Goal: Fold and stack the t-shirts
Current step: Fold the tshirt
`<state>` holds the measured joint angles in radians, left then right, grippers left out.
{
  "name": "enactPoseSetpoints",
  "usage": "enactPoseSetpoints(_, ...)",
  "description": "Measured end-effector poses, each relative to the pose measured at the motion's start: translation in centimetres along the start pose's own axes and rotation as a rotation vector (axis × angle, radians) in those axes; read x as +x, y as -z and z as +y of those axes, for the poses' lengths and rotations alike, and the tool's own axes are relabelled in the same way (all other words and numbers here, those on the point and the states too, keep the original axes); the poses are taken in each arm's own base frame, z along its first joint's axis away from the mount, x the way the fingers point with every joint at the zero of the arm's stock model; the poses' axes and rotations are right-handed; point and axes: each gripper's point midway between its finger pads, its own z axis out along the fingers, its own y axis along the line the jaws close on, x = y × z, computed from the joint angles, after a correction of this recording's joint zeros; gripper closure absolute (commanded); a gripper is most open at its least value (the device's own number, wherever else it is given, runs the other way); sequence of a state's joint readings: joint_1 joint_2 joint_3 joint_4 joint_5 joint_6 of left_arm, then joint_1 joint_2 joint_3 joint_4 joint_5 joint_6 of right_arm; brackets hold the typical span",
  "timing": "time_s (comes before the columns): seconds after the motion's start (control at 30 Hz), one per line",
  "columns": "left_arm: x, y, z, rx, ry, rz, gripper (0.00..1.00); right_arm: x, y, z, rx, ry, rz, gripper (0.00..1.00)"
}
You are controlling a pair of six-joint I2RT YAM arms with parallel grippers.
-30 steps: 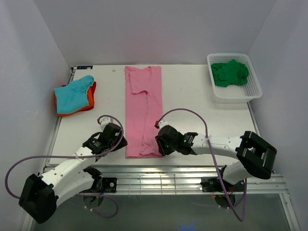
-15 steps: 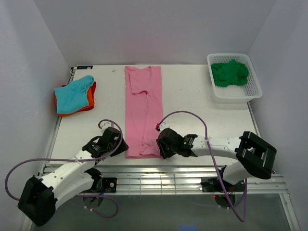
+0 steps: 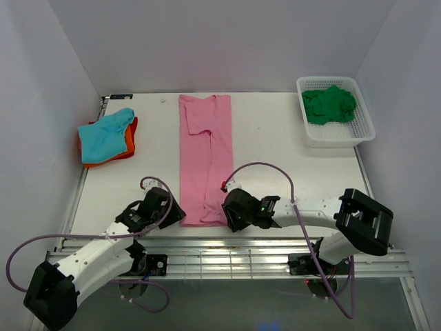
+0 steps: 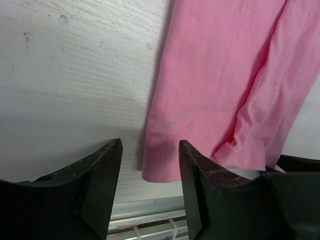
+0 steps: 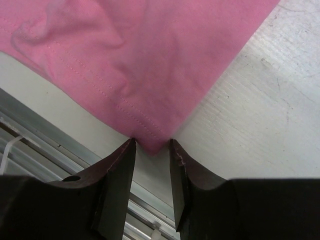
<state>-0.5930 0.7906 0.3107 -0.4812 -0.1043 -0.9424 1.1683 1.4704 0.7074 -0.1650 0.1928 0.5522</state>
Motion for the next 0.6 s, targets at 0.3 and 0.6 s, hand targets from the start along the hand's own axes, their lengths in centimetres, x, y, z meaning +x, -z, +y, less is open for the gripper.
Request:
enactPoseSetpoints(0.3,0.6,0.1,-0.5,0.048,0.023,0.016,0.41,0.0,-0.1,0.1,0.011,-0.004,-0.011,0.60)
enactPoseSetpoints(0.6,1.0,0.2,-0.8,0.077,0.047,0.029,0.43,-0.3,1.1,-0.3,0.022,-0.005,-0.023,0.60)
